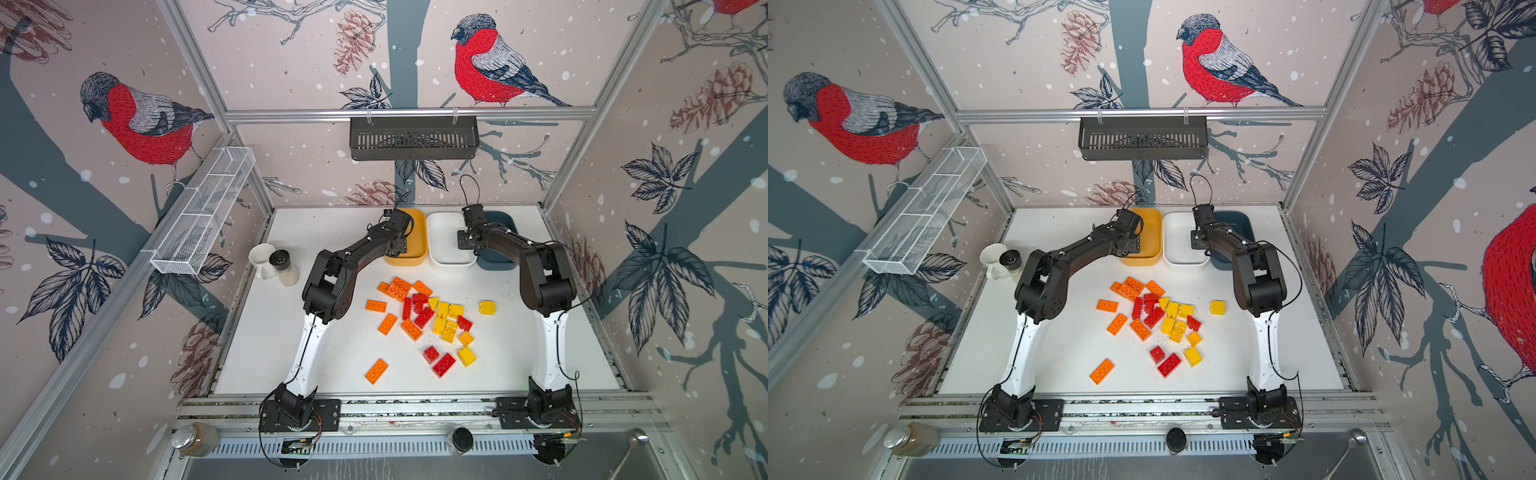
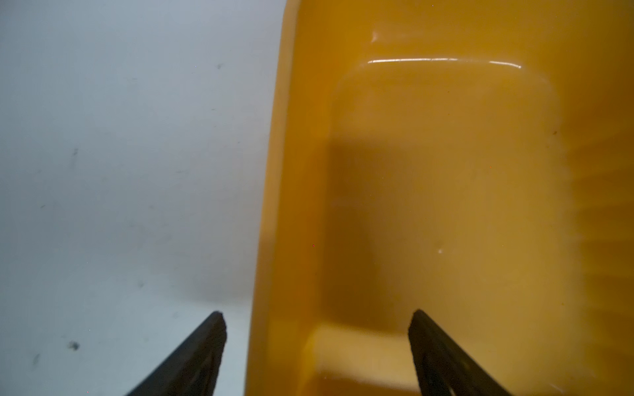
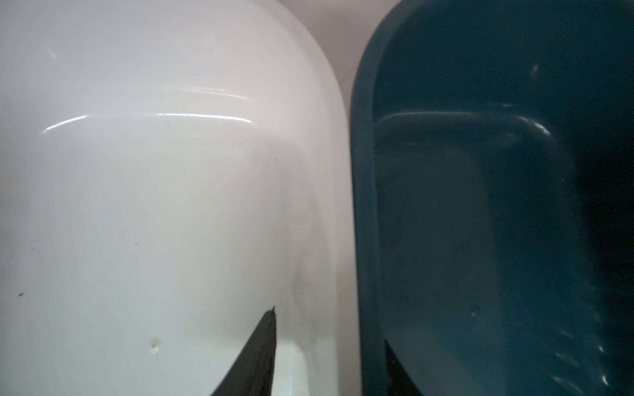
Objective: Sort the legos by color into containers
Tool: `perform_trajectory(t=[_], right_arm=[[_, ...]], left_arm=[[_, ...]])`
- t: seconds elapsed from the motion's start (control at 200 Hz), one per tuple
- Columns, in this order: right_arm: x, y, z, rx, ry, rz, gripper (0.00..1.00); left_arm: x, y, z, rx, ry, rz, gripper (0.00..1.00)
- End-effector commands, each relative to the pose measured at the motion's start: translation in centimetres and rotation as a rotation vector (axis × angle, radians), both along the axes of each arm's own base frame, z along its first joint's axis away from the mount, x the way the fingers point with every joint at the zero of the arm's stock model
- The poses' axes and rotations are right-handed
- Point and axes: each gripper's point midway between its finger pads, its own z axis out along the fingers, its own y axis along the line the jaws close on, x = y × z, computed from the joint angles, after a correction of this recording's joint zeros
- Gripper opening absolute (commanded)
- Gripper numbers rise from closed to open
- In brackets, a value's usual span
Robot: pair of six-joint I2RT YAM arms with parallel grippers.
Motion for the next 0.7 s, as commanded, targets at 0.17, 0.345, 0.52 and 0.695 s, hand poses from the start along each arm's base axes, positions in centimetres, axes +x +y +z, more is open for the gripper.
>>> perform_trajectory(t=[0.17, 0.345, 0.52, 0.695], right_arm=[[-3.0, 4.4, 0.1, 0.053, 0.016, -0.042, 0.41], [-4.2, 6.7, -0.4, 0.07, 0.028, -0.071, 0.42], [-4.3, 7.6, -0.5, 0.084, 0.022, -0.1, 0.42], [-3.3, 7.9, -0.4, 0.071, 0.013, -0.105, 0.42]], left_arm=[[-1.7, 4.5, 1.2, 0.03, -0.038, -0.04, 0.83], [-4.2, 5.9, 0.6, 0.1, -0.02, -0.111, 0.83], [-5.7, 7.5, 0.8, 0.13, -0.009, -0.123, 0.83], [-6.6, 7.8, 0.9, 0.137, -0.006, -0.165, 0.83]])
